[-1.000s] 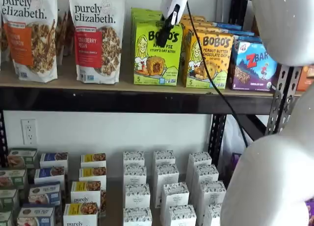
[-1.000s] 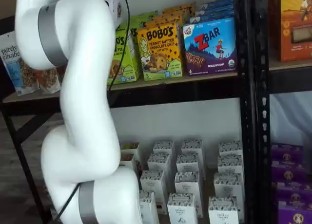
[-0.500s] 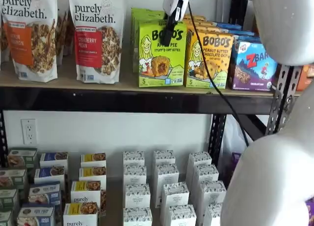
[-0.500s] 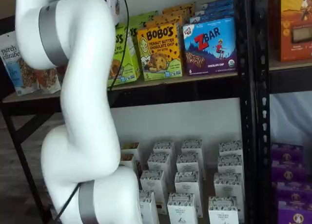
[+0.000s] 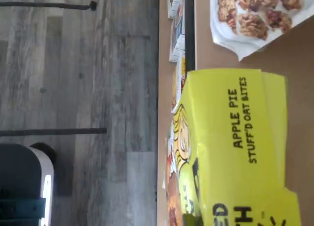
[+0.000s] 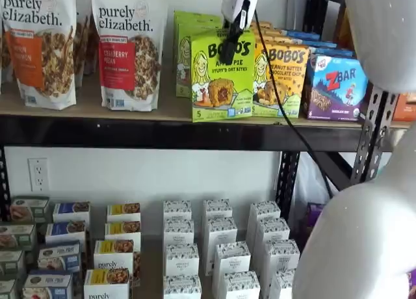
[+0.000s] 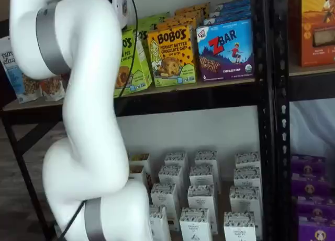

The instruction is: Pick the green box on the top shelf, the fourth from the left

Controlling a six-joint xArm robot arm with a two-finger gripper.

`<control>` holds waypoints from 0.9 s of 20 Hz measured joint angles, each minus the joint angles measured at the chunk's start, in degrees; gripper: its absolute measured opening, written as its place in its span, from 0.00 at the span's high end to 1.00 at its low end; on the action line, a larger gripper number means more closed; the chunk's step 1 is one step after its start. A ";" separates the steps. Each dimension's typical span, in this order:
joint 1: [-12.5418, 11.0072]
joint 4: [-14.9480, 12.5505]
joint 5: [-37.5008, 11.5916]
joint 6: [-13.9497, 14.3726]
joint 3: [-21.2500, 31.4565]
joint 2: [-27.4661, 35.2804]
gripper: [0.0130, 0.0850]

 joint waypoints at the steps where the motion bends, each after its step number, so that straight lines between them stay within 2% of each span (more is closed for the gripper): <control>1: -0.06 -0.02 0.34 -0.03 0.14 -0.29 0.83; 11: -1.32 0.06 5.80 -0.86 0.94 -3.05 0.83; 18: -3.35 1.26 6.90 -2.55 4.21 -6.50 0.83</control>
